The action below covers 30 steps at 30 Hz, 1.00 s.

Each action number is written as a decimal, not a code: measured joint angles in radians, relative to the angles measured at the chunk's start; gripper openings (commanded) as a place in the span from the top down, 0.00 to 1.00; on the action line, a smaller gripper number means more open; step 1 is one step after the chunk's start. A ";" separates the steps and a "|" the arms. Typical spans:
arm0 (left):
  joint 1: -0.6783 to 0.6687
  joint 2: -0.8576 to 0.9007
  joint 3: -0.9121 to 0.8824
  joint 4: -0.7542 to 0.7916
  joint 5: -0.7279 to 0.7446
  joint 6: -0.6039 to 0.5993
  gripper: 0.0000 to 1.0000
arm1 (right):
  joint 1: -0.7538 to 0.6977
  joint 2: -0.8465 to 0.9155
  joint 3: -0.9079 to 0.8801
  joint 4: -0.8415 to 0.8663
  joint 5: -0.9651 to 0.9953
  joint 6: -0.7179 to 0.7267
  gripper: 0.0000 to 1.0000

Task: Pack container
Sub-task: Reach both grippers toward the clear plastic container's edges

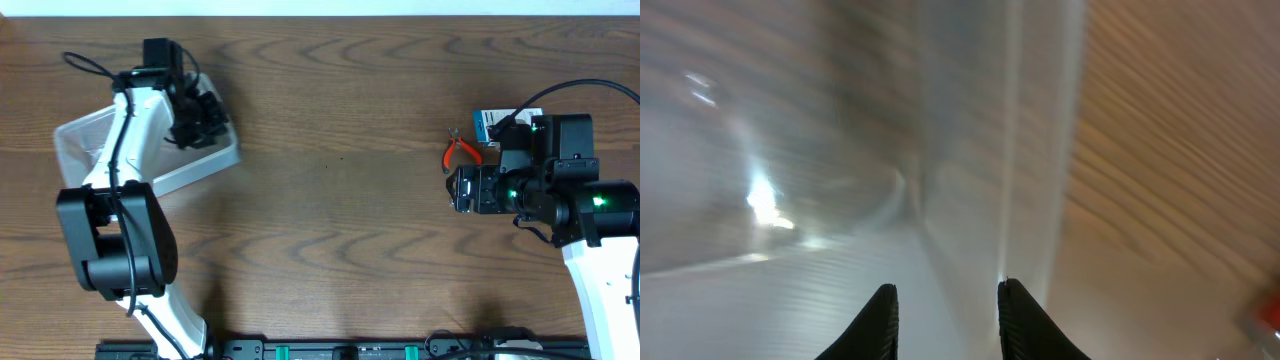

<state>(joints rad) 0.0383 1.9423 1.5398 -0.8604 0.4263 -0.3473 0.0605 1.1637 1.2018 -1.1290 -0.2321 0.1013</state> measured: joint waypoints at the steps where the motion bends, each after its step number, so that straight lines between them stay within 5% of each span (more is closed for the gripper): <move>1: -0.017 0.000 0.000 0.000 0.034 0.000 0.75 | 0.000 0.000 0.000 0.008 0.000 0.000 0.12; 13: -0.256 0.000 0.000 -0.068 0.222 0.027 0.75 | 0.000 0.000 0.000 0.079 0.011 -0.021 0.11; 22: -0.156 -0.093 0.000 -0.034 0.069 0.042 0.66 | 0.000 0.000 0.001 0.103 0.024 -0.066 0.14; 25: -0.094 -0.213 -0.001 -0.018 -0.044 0.052 0.59 | 0.014 0.000 0.001 0.124 0.027 -0.114 0.23; 30: 0.018 -0.436 0.002 -0.077 -0.288 0.049 0.55 | 0.092 0.009 0.030 0.201 0.023 -0.163 0.68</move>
<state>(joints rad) 0.0566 1.5059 1.5421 -0.9371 0.1387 -0.2985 0.1528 1.1728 1.2316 -0.9283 -0.2092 -0.0616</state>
